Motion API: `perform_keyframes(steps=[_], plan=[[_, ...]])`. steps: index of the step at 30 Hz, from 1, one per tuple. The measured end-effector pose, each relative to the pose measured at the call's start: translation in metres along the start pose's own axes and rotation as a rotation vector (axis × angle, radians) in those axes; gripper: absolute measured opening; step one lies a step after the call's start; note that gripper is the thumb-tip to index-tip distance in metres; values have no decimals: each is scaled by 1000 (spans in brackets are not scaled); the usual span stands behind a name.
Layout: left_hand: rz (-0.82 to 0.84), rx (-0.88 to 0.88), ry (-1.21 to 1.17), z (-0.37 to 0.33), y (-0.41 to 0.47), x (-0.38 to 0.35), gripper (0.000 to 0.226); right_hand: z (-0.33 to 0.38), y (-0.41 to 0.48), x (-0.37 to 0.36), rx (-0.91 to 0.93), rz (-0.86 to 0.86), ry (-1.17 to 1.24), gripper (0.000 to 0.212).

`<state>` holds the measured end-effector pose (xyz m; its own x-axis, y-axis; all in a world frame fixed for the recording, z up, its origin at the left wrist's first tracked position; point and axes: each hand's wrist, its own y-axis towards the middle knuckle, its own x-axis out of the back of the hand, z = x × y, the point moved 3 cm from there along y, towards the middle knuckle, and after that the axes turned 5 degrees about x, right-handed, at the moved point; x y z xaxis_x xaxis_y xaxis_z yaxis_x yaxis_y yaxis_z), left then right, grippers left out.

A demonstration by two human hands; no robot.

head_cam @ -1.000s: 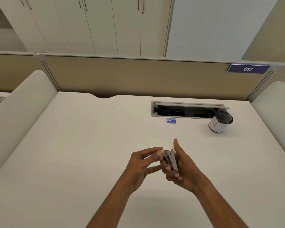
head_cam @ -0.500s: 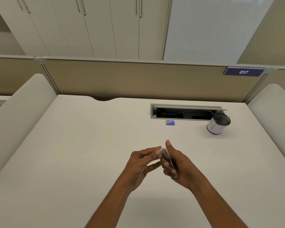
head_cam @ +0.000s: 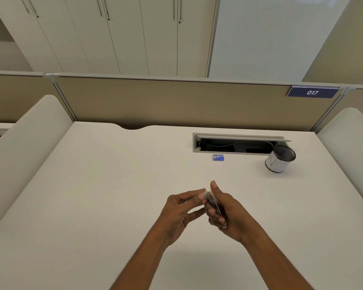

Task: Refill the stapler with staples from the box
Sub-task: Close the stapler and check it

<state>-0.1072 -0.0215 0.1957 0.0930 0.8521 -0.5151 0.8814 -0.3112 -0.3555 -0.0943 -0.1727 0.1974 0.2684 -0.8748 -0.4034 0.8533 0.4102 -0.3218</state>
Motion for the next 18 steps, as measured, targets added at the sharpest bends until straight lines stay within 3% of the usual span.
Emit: perform_keyframes(steps=[14, 18], plan=[[31, 7, 7, 2, 11, 0, 36, -1, 12, 11, 0, -21, -58, 61], [-5, 19, -17, -1, 17, 0, 43, -2, 15, 11, -84, 117, 205, 74]])
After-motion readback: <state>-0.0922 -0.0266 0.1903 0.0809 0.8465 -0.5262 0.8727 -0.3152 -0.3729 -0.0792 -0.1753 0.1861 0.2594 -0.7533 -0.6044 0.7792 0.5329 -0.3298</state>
